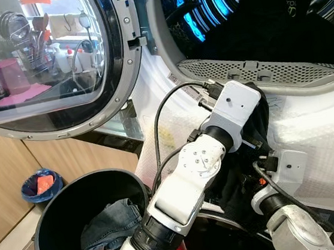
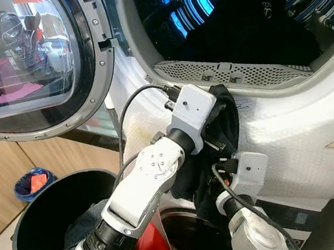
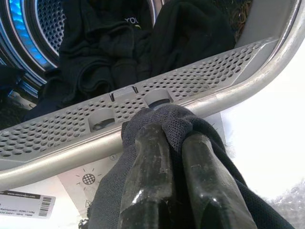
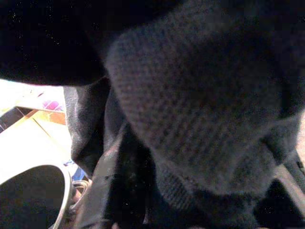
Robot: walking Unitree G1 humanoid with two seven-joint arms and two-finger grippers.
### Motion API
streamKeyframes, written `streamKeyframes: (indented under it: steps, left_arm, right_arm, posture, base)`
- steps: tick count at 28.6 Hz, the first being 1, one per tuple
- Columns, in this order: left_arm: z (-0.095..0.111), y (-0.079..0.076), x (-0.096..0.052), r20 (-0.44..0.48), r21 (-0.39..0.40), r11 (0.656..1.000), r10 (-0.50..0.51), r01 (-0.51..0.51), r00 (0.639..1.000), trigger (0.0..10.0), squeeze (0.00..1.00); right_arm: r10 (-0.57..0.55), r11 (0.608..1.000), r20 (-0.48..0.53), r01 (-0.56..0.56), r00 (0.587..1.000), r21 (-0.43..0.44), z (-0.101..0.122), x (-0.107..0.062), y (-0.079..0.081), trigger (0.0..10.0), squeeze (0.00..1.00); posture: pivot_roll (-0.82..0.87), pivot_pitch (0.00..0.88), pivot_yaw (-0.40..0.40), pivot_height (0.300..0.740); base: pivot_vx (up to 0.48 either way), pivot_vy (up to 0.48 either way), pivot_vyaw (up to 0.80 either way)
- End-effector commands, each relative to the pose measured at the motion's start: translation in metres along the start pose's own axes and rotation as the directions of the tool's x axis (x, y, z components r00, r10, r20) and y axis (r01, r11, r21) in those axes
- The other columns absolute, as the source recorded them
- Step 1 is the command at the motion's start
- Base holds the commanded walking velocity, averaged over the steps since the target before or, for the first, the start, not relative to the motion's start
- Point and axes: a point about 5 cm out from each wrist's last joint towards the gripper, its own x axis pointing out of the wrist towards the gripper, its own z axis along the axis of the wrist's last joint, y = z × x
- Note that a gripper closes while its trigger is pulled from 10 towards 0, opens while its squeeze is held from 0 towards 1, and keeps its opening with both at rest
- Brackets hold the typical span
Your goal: Clothes washing
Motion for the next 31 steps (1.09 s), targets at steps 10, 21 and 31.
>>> streamKeyframes:
  steps: [10,21,31]
  left_arm:
    - [0.047,-0.024,0.01,0.176,-0.077,0.996,-0.04,0.054,0.984,10.0,0.0]
    - [0.047,-0.025,0.008,0.192,-0.077,0.994,-0.06,0.076,0.98,10.0,0.0]
    - [0.047,-0.029,0.007,0.2,-0.152,0.973,-0.14,0.172,0.97,10.0,1.0]
  right_arm:
    - [-0.022,1.0,-0.002,0.022,1.0,0.013,-0.002,0.002,-0.003,0.0,0.0]
    - [-0.063,0.995,0.025,0.06,0.998,0.078,0.003,0.007,-0.007,0.0,0.0]
    - [-0.053,0.992,0.045,0.047,0.998,0.12,0.007,0.009,-0.004,0.0,0.0]
  posture:
    - [-0.11,0.0,0.051,0.74]
    - [-0.1,0.0,0.05,0.74]
    - [-0.1,0.0,0.05,0.74]
  base:
    - [0.0,0.0,0.0]
    - [0.0,0.0,0.0]
    - [0.0,0.0,0.0]
